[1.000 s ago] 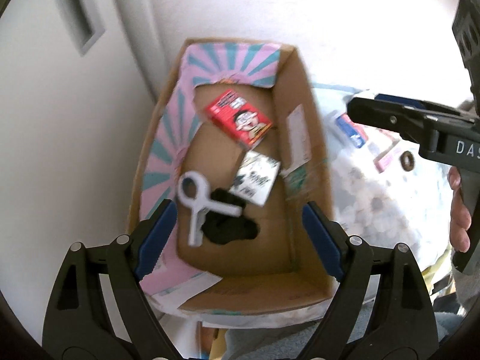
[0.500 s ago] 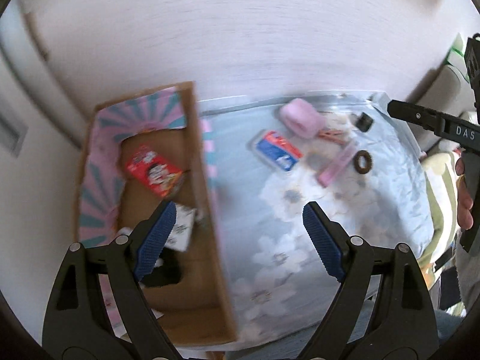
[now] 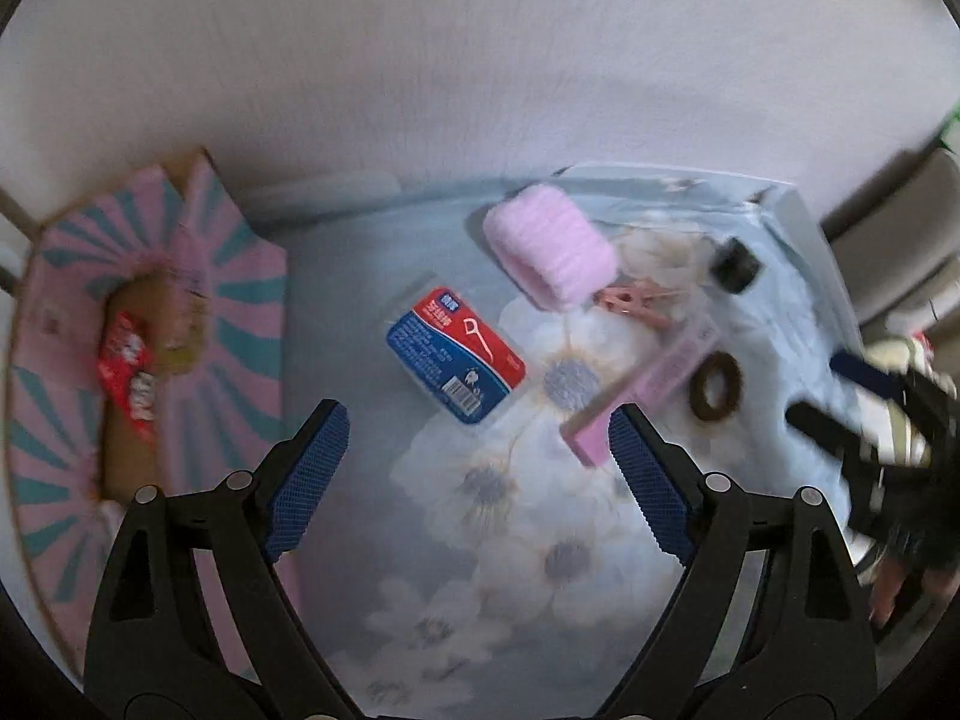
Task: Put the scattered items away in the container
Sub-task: 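Return both grippers to the tray toward the floss box and scrunchie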
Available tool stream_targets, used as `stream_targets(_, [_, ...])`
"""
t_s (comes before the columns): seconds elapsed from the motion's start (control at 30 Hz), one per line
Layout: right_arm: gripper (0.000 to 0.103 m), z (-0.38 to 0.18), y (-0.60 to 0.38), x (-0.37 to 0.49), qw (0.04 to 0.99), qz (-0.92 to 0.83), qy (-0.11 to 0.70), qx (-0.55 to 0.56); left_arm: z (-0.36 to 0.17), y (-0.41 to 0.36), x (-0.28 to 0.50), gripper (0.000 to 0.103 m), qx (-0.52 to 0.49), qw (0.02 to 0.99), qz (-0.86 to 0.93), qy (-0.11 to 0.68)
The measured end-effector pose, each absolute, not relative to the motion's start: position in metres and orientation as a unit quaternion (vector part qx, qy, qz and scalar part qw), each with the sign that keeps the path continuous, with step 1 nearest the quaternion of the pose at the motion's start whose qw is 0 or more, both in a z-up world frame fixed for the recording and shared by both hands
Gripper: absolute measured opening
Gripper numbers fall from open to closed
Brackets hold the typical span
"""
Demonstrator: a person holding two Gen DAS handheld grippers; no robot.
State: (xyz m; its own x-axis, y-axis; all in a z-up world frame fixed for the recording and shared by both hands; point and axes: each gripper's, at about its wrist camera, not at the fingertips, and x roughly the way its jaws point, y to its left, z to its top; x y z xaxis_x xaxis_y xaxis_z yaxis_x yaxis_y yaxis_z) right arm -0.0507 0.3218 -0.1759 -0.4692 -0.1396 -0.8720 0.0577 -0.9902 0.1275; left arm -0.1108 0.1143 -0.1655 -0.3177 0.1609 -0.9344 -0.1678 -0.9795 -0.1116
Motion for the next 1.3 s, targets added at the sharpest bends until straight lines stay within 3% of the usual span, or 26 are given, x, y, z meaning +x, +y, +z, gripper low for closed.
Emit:
stream_targets(0.27, [0.067, -0.226, 0.322, -0.055, 0.085, -0.84, -0.03, 0.535, -0.205, 0.119, -0.137, 0.088, -0.584, 0.051, 0.81, -0.019])
stream_targets(1.07, [0.067, -0.249, 0.329, -0.051, 0.095, -0.848, 0.009, 0.522, -0.241, 0.125, -0.131, 0.088, -0.596, 0.012, 0.803, -0.009])
stream_targets(1.3, [0.054, -0.251, 0.329, -0.05, 0.095, -0.846, 0.029, 0.524, -0.24, 0.125, -0.126, 0.088, -0.592, 0.007, 0.806, -0.011])
